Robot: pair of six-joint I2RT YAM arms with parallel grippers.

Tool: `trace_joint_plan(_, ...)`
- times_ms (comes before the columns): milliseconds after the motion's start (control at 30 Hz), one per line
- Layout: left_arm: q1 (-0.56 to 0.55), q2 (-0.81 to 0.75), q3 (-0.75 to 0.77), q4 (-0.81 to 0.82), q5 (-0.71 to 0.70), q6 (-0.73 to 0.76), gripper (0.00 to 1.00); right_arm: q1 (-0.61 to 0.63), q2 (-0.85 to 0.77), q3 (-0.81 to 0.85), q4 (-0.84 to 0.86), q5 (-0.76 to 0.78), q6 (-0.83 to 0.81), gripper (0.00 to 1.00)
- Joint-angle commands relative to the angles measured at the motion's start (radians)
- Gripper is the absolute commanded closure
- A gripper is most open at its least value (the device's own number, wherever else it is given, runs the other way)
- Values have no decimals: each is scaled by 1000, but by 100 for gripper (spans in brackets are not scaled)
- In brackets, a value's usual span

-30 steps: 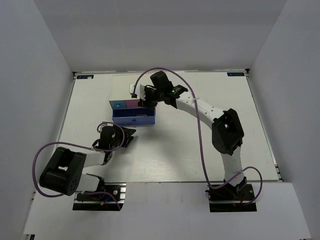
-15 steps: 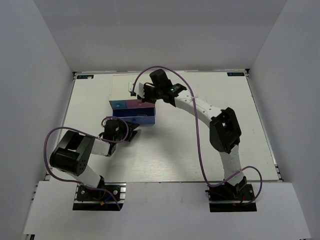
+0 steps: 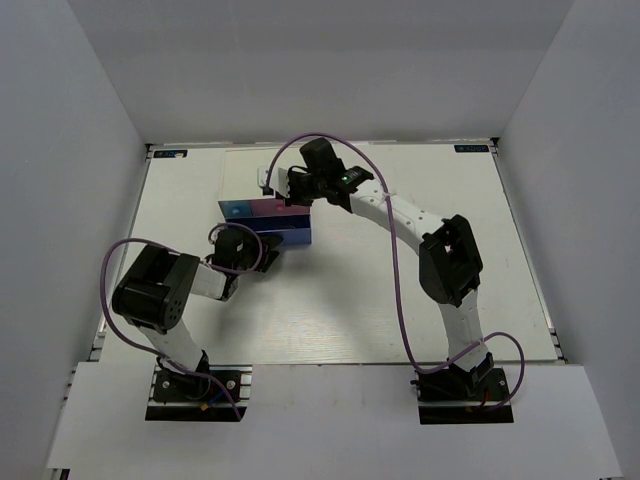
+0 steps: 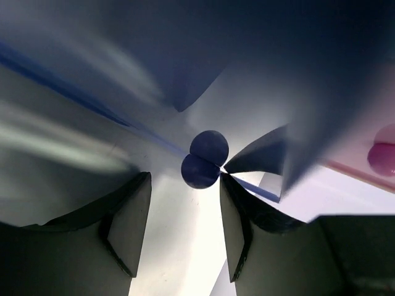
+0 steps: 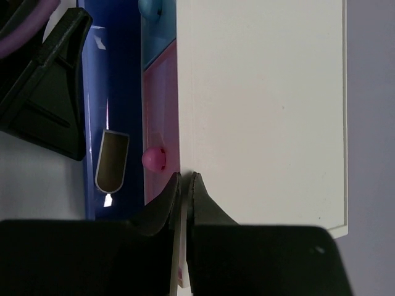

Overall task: Sort the stationery into containers
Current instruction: Close the drawer in the storage box.

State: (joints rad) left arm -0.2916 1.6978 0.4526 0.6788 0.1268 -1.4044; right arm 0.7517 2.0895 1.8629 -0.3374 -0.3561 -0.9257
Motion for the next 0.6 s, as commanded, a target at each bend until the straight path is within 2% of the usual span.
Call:
trace_joint_plan(0, 3, 13, 29, 2, -19, 4, 41, -2, 26, 9, -140, -60, 14, 100)
trace_joint_plan(567, 12, 42, 141, -70, -99, -5, 41, -3, 11, -2, -189, -80, 18, 100)
